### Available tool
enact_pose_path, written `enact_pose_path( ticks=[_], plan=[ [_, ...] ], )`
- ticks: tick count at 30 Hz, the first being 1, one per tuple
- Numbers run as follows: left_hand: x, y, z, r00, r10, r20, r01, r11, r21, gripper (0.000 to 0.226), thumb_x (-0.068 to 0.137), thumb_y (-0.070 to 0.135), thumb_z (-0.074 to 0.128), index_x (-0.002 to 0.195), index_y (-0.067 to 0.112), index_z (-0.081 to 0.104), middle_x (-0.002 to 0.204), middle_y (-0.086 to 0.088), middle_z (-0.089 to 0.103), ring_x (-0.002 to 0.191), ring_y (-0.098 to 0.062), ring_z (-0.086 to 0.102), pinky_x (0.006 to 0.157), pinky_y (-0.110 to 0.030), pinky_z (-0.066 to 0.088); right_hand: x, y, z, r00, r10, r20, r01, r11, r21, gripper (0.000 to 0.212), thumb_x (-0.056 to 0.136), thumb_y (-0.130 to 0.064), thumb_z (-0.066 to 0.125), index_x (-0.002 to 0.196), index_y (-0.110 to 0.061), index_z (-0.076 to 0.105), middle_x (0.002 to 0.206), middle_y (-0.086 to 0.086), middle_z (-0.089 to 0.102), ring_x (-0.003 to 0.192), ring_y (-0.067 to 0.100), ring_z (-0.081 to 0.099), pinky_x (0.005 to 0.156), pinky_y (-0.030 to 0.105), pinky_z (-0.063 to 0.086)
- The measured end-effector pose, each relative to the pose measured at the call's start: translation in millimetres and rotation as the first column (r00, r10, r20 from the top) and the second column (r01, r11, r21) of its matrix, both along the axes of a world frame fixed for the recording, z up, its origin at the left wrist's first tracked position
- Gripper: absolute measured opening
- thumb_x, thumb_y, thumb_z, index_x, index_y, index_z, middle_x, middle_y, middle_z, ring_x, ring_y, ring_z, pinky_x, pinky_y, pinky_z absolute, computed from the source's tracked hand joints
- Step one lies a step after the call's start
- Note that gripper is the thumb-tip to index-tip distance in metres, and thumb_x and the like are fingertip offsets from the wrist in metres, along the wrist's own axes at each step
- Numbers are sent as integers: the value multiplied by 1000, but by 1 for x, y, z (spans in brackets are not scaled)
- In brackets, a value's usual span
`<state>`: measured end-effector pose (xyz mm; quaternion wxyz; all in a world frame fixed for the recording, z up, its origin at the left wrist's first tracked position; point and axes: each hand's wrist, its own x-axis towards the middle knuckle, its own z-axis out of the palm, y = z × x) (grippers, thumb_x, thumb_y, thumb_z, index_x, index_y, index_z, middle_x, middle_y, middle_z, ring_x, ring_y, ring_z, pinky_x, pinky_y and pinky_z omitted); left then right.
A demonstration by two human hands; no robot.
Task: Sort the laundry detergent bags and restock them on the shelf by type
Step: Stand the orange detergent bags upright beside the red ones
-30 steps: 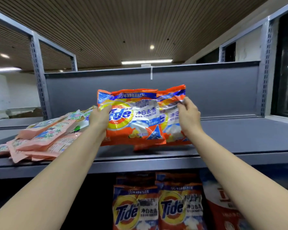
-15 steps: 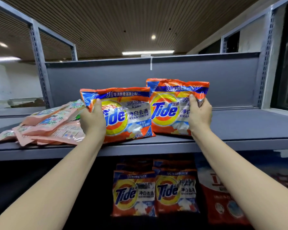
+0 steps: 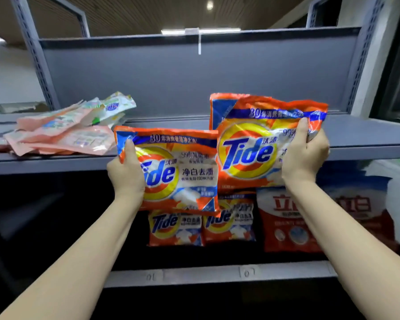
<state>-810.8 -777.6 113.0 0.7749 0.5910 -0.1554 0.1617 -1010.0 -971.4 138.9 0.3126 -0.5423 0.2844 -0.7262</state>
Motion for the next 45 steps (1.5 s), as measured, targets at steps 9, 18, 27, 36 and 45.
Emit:
enact_pose_path(
  ticks=[9, 18, 27, 36, 45],
  plan=[
    [-1, 4, -118, 972, 185, -142, -127, 931, 343, 50, 97, 40, 44, 64, 3, 47, 57, -8, 50, 54, -22, 49, 53, -29, 38, -5, -3, -131, 936, 86, -342, -44, 991, 127, 43, 97, -33, 46, 59, -15, 38, 51, 3, 44, 53, 22, 42, 59, 35, 33],
    [37, -14, -185, 953, 237, -188, -141, 897, 419, 44, 96, 38, 47, 84, -4, 57, 52, -7, 42, 45, -18, 39, 49, -31, 26, 34, -33, -198, 916, 196, -350, -6, 880, 475, 35, 95, -11, 48, 62, -7, 40, 67, 15, 49, 64, 24, 45, 55, 34, 33],
    [78, -34, -253, 953, 278, -119, -186, 851, 492, 70, 87, 64, 29, 112, 2, 53, 97, -27, 64, 87, -42, 63, 74, -44, 45, 81, -40, -282, 839, 320, -439, -119, 897, 426, 46, 91, -32, 56, 130, -22, 33, 122, 10, 58, 111, 30, 58, 92, 46, 49],
    [50, -31, -276, 851, -205, 484, -380, 397, 836, 71, 89, 65, 21, 130, 13, 49, 137, -16, 45, 127, -39, 37, 106, -60, 19, 71, -21, -299, 499, -229, -836, -77, 949, -306, 77, 85, -66, 44, 139, -12, 39, 144, 12, 41, 134, 33, 35, 110, 55, 27],
    [46, -53, -278, 853, -379, 360, -340, 121, 933, 83, 72, 85, 32, 140, 37, 37, 148, -9, 39, 134, -49, 27, 105, -73, 4, 73, -45, -309, 247, -45, -968, -329, 935, -128, 88, 73, -84, 46, 147, -41, 24, 155, -5, 23, 146, 19, 11, 116, 53, 11]
  ],
)
